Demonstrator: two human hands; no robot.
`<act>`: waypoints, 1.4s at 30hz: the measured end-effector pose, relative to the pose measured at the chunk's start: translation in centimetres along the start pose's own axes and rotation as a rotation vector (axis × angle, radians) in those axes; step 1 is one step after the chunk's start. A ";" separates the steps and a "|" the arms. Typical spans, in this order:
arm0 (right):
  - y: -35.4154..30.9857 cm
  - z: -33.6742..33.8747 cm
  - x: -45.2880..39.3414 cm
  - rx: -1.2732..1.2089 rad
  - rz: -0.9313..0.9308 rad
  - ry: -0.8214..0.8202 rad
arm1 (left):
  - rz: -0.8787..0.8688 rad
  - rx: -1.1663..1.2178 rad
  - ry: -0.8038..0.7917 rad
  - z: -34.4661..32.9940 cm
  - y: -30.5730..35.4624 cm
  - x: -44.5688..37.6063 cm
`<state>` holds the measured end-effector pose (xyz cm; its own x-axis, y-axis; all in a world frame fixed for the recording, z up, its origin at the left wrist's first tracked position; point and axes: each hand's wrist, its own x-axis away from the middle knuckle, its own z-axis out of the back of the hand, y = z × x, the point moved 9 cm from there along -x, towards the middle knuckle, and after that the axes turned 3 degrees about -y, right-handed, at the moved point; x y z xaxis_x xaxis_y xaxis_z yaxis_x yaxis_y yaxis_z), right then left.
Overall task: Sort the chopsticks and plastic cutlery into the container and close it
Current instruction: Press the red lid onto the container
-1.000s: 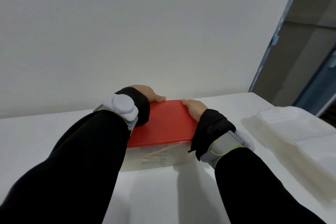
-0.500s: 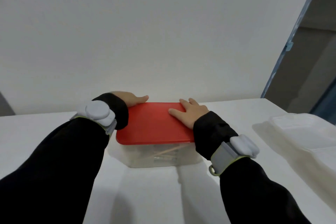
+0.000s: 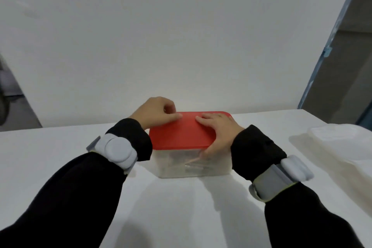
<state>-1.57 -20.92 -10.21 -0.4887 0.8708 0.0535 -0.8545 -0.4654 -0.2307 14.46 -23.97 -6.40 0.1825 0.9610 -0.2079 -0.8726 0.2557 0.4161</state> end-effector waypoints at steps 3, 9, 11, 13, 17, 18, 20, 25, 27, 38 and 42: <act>-0.5 -0.2 -2.2 0.009 0.013 -0.034 | 0.051 0.048 -0.309 -0.7 1.0 1.1; -3.4 0.9 -6.6 0.130 0.018 0.445 | 0.155 -0.401 -0.329 -1.9 -2.3 0.3; -3.7 0.1 -8.2 0.101 -0.028 0.491 | 0.168 -0.442 -0.206 -2.2 -4.1 -0.5; -3.1 -1.6 -10.1 0.141 -0.098 0.365 | 0.178 -0.479 -0.141 -2.3 -5.4 -1.2; -3.0 -1.5 -12.3 0.144 -0.111 0.355 | 0.196 -0.517 -0.049 -2.6 -6.9 -2.2; -2.9 -1.6 -12.6 0.138 -0.112 0.360 | 0.200 -0.523 -0.024 -2.8 -7.0 -2.3; -2.8 -1.8 -12.8 0.148 -0.105 0.375 | 0.198 -0.551 0.027 -3.1 -7.1 -2.3; -2.8 -1.7 -12.4 0.145 -0.139 0.384 | 0.213 -0.545 0.029 -3.1 -6.8 -2.3; -2.9 -1.6 -12.2 0.151 -0.172 0.339 | 0.243 -0.543 -0.001 -3.0 -6.7 -2.3; -0.3 -1.1 -4.8 0.074 -0.058 -0.017 | 0.458 -0.593 0.010 -4.6 -1.6 -0.2; 6.9 5.5 3.0 -0.141 -0.185 0.102 | 0.250 -0.363 -0.003 -8.3 9.4 -1.9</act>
<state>-9.90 -22.40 -6.33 -0.3001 0.9538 0.0109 -0.8913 -0.2763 -0.3595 2.19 -24.24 -9.47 -0.0538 0.9890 -0.1375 -0.9927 -0.0381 0.1147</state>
